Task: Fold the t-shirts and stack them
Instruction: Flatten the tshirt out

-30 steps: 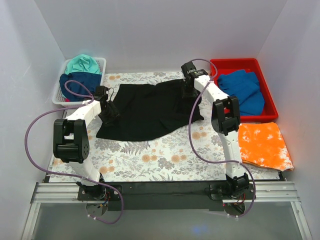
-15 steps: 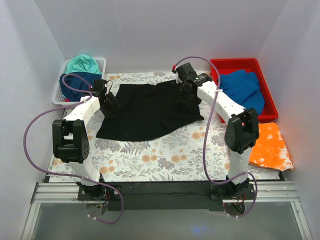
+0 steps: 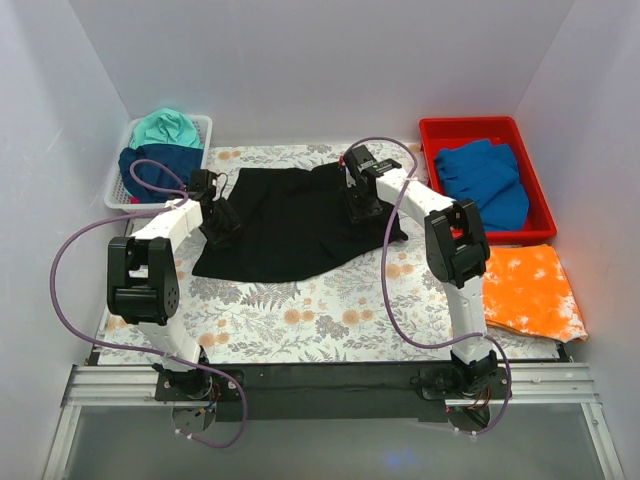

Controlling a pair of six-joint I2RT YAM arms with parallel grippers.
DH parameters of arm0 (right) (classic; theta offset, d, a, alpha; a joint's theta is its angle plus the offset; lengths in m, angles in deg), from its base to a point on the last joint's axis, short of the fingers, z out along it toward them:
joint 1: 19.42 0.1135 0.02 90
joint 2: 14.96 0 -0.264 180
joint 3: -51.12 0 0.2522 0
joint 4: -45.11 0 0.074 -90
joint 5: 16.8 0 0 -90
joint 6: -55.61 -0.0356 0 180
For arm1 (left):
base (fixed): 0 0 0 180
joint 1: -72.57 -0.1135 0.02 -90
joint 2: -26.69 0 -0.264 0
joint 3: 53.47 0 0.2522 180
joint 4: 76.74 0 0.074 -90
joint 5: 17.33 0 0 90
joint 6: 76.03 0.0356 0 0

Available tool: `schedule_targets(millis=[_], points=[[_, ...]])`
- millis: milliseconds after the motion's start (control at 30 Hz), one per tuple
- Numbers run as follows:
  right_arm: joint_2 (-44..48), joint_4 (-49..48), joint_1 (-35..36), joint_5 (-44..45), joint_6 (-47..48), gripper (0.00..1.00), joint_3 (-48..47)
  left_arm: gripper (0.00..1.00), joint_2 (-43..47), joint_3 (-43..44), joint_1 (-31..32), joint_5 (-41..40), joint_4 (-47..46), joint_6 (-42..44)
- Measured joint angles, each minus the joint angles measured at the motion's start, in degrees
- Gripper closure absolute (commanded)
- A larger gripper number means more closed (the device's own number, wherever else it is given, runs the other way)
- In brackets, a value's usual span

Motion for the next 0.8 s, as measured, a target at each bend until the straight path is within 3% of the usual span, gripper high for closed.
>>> schedule_targets(millis=[133, 300, 533, 800], points=[[0.55, -1.18, 0.0, -0.33, -0.2, 0.56, 2.29, 0.53, 0.02, -1.36, 0.0, -0.55, 0.0, -0.09], [6.01, -3.13, 0.0, -1.97, -1.25, 0.57, 14.75, 0.53, 0.02, -2.25, 0.0, -0.85, -0.28, -0.22], [18.4, -3.28, 0.07, -3.43, -4.59, 0.57, 29.27, 0.53, 0.0, -3.04, 0.0, -1.49, -1.36, -1.38], [33.38, -2.56, 0.85, -6.49, -7.93, 0.57, 39.15, 0.53, -1.55, -4.66, 0.0, -2.32, -1.84, -3.08]])
